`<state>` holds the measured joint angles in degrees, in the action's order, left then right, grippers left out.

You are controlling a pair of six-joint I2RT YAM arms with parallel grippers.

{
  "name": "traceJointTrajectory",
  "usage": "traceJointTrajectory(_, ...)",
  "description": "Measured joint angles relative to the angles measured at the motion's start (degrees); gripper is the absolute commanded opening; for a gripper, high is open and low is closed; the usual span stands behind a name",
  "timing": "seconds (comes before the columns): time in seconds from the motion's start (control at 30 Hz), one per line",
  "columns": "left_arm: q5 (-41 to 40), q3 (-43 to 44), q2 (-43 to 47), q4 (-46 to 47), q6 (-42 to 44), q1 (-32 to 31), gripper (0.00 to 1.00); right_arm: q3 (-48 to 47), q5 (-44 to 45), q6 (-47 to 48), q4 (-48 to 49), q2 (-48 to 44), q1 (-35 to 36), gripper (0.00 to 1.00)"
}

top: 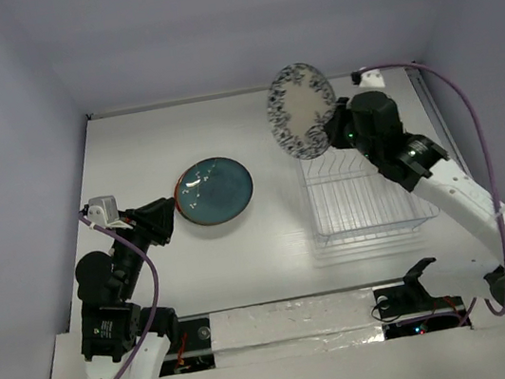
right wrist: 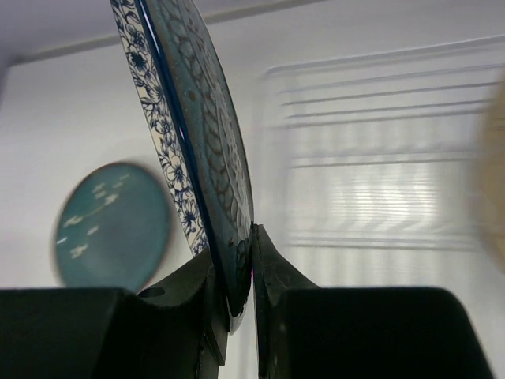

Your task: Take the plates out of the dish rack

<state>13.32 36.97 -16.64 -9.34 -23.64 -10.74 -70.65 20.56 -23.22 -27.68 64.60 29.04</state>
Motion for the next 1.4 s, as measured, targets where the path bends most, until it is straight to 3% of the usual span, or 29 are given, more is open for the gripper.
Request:
traceJointTrajectory(0.23, 0.0, 0.0, 0.0, 0.0, 0.0, 0.0, 0.24, 2.9, -16.5, -10.6, 16.0, 14.9, 7.6, 0.0)
traceJointTrajectory(0.4, 0.0, 0.0, 0.0, 0.0, 0.0, 0.0, 0.24, 3.0, -23.3, -17.7, 23.9, 25.0, 11.0, 0.0)
traceJointTrajectory(0.67, 0.0, 0.0, 0.0, 0.0, 0.0, 0.0, 0.24, 3.0, -25.6, -25.6, 33.0, 35.8, 14.8, 0.0)
traceJointTrajectory(0.9, 0.0, 0.0, 0.0, 0.0, 0.0, 0.0, 0.24, 3.0, -26.0, -29.2, 35.1, 39.6, 16.1, 0.08)
traceJointTrajectory(1.4, 0.0, 0.0, 0.0, 0.0, 0.0, 0.0, 0.24, 2.9, -26.1, -28.5, 37.6, 39.8, 17.0, 0.66)
